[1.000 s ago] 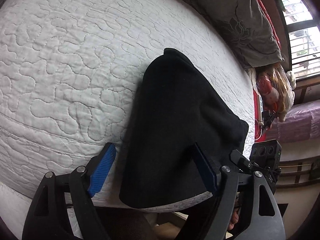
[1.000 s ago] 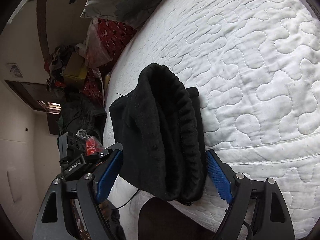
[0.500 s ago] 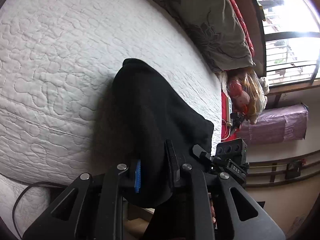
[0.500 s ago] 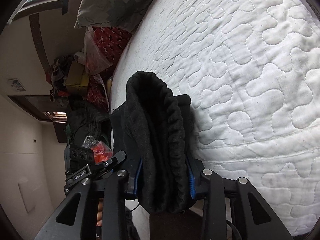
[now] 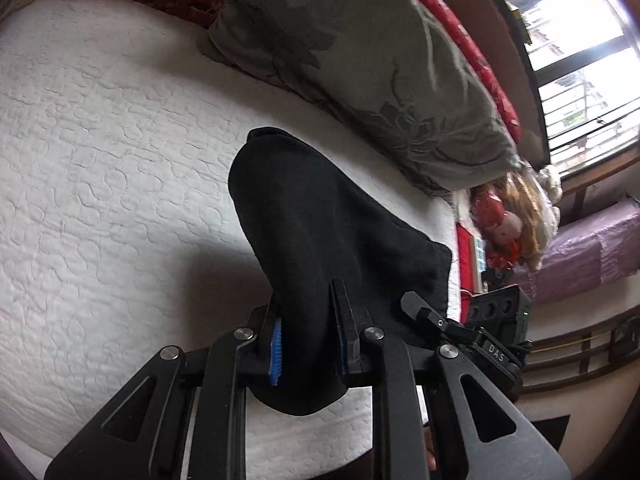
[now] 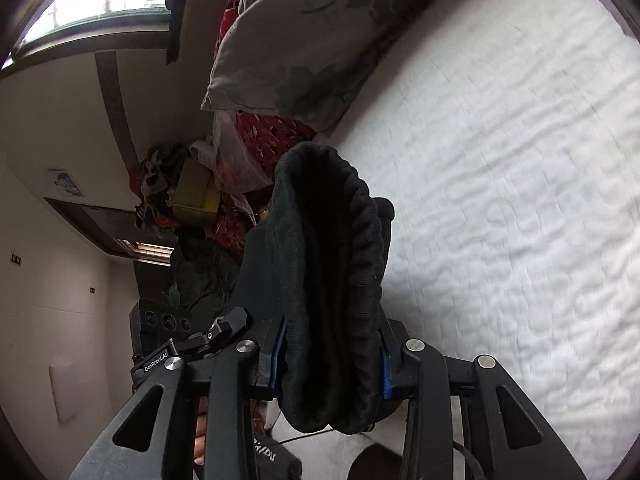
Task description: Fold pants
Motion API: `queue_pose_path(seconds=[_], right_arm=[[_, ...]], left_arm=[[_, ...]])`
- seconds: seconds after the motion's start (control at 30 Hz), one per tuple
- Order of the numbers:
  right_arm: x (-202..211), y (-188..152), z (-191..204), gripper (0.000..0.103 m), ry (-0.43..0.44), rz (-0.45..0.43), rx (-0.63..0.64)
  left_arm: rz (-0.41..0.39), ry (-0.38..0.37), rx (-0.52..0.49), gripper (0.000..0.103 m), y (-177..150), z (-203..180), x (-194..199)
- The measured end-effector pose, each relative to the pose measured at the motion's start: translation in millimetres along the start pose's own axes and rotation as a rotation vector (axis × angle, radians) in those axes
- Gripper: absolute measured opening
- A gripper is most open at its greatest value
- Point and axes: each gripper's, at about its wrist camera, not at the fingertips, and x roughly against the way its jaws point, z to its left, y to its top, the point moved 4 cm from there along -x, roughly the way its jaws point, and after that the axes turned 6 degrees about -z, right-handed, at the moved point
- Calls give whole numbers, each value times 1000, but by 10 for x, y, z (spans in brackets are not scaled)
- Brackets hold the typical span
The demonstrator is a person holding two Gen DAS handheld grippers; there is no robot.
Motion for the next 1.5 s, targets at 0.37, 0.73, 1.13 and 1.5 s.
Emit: queue_pose_path(seconds=[0.37, 0.73, 1.13, 1.5], right_arm=[[52, 443, -550, 61, -329, -103, 123], [684, -227, 216, 103, -649, -189, 456], [925, -968, 276, 103, -784, -210, 568], [1113, -1154, 512, 103, -696, -271, 647]], left_arm=[[-46, 333, -113, 30, -286, 230, -245], [-250, 587, -220, 79, -881, 11, 327], [-319, 584, -208, 79, -1412, -48, 605], [-330, 602, -318, 79, -1572, -296, 651]])
